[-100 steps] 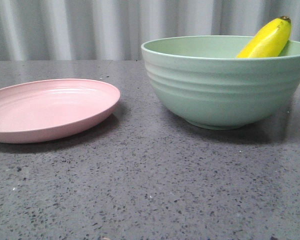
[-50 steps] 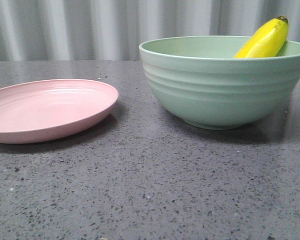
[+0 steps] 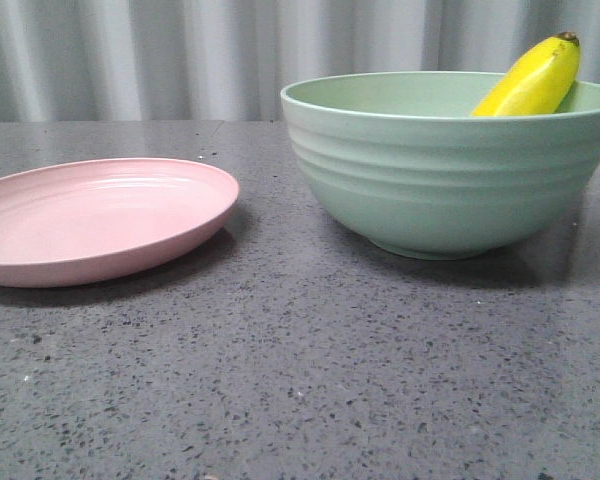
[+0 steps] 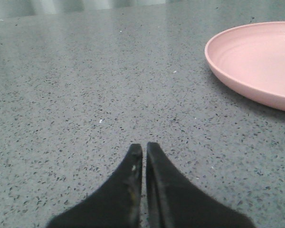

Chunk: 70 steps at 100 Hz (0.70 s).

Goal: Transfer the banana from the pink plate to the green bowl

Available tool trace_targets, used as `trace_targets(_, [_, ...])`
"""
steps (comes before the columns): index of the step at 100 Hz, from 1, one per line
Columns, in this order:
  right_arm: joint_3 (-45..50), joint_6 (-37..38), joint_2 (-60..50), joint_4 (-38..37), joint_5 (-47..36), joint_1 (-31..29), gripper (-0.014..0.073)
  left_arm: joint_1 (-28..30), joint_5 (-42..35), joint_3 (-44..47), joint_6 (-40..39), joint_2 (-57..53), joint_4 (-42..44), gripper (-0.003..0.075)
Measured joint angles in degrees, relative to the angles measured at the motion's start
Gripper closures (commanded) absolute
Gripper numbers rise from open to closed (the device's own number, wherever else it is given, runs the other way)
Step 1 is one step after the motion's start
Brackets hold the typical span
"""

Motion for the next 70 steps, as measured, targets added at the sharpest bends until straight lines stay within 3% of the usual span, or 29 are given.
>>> trace_targets(18, [-0.1, -1.8, 0.0, 1.8, 6.5, 0.0, 0.0665, 0.0, 0.0, 0.0, 0.0, 0.0, 0.0, 0.0741])
trace_targets(70, [-0.1, -2.2, 0.0, 2.1, 6.8, 0.0, 0.0665, 0.0, 0.0, 0.0, 0.0, 0.0, 0.0, 0.0741])
